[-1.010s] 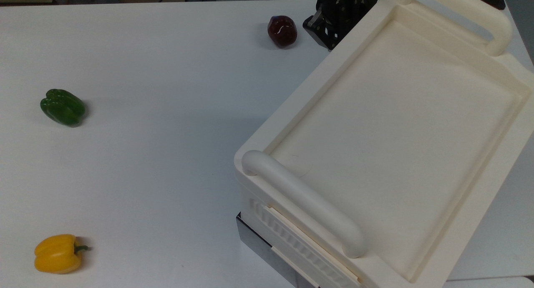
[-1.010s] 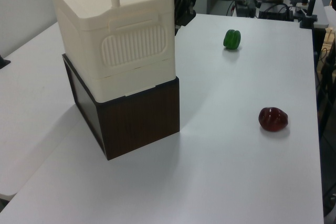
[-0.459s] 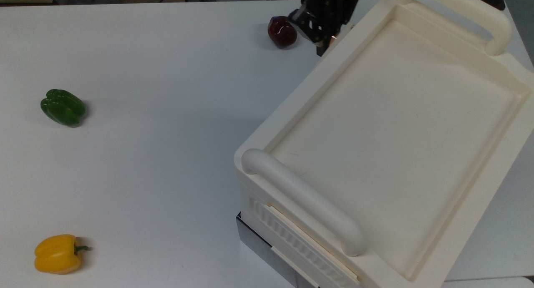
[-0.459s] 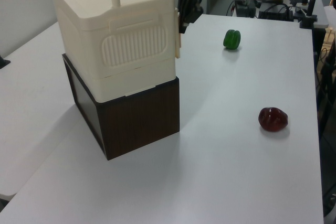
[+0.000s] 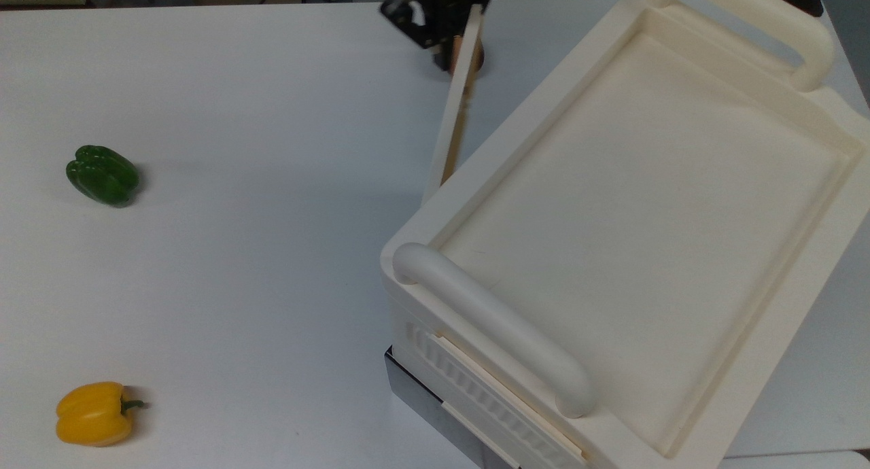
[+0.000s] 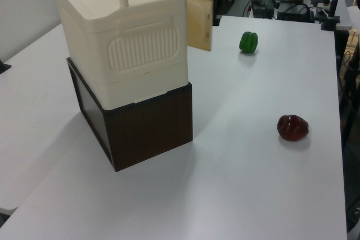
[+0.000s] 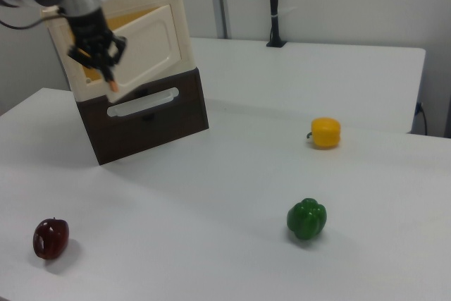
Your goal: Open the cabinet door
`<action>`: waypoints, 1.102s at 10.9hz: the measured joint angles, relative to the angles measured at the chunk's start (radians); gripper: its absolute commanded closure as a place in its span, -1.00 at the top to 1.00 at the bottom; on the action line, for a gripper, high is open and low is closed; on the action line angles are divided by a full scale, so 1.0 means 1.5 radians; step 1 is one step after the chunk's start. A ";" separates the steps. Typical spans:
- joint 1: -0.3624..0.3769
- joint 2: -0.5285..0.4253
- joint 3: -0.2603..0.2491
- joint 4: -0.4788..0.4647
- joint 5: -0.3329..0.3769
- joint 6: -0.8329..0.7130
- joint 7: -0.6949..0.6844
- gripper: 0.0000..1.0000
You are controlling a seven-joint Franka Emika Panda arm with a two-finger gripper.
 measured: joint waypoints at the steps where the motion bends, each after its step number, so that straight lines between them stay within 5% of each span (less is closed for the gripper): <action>1: -0.007 0.003 -0.027 -0.010 0.000 -0.012 0.000 0.99; 8: -0.031 -0.016 -0.191 -0.017 -0.002 -0.116 0.003 1.00; 12: -0.040 -0.022 -0.204 -0.018 -0.002 -0.136 0.193 1.00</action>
